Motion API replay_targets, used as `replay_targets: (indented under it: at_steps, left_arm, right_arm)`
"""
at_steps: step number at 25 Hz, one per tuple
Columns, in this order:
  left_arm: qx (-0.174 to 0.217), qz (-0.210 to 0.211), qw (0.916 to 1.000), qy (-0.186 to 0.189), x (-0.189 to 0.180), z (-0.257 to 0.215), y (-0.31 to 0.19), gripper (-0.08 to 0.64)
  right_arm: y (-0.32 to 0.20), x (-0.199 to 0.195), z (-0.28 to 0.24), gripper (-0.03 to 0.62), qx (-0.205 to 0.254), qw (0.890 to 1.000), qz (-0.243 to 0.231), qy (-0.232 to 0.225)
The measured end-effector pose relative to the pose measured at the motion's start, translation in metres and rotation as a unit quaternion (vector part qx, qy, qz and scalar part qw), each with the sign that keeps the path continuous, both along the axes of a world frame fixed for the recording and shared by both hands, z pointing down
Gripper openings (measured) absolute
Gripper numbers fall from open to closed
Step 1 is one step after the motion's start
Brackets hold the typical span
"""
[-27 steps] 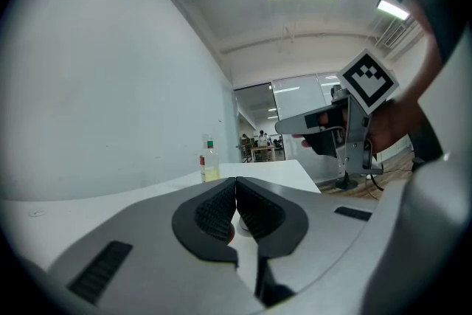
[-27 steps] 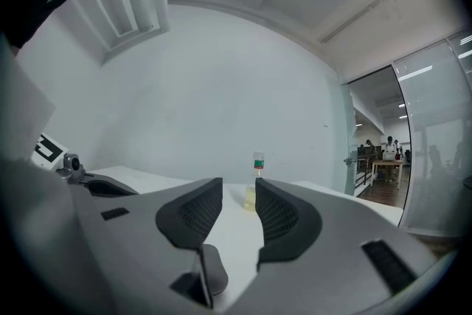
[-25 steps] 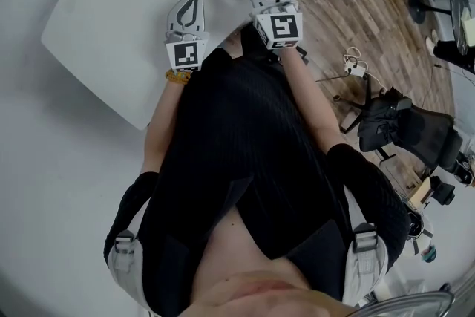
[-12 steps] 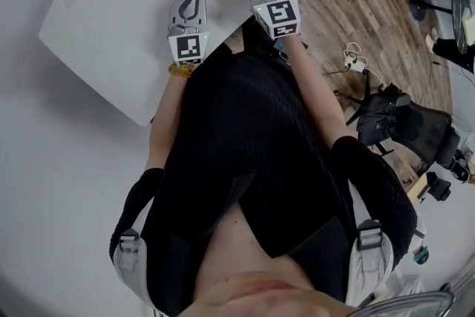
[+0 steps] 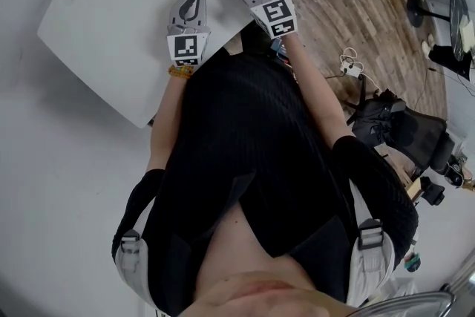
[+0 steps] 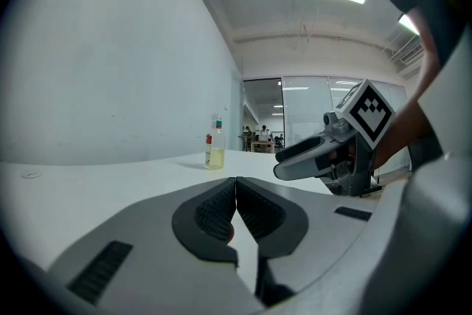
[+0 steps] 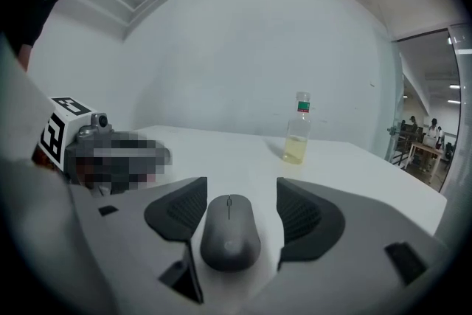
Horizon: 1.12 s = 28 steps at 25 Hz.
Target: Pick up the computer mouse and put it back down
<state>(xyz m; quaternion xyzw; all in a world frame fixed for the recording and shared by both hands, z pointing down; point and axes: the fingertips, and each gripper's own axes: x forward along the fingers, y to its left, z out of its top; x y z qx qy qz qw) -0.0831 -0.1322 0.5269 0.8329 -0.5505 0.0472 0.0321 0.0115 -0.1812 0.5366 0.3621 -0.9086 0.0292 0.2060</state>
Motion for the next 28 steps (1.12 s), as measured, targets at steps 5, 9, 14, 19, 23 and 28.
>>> replay_targets:
  at_steps: [5,9,14,19,23,28]
  left_arm:
    - [-0.004,0.001,1.0,0.002,-0.001,0.001,0.001,0.014]
    - [-0.005,0.002,1.0,0.002,-0.002,0.001,0.0,0.012]
    - [-0.006,0.003,1.0,0.003,-0.003,0.0,0.0,0.014]
    - [-0.005,0.02,0.9998,0.002,0.003,-0.002,0.003,0.014]
    - [-0.005,0.023,0.9997,0.001,0.003,-0.001,0.003,0.014]
    - [-0.005,0.024,0.9997,0.002,0.002,-0.002,0.003,0.014]
  right_arm:
    - [0.001,-0.004,0.011,0.275,-0.027,0.999,-0.017,0.009]
    - [0.0,-0.008,0.017,0.279,-0.042,0.999,-0.029,0.015]
    - [0.002,-0.016,0.025,0.282,-0.054,0.997,-0.044,0.029]
    - [0.004,-0.017,0.034,0.284,-0.065,0.995,-0.051,0.046]
    - [0.005,-0.015,0.043,0.285,-0.077,0.994,-0.052,0.058]
    - [0.005,-0.015,0.049,0.287,-0.094,0.992,-0.053,0.06]
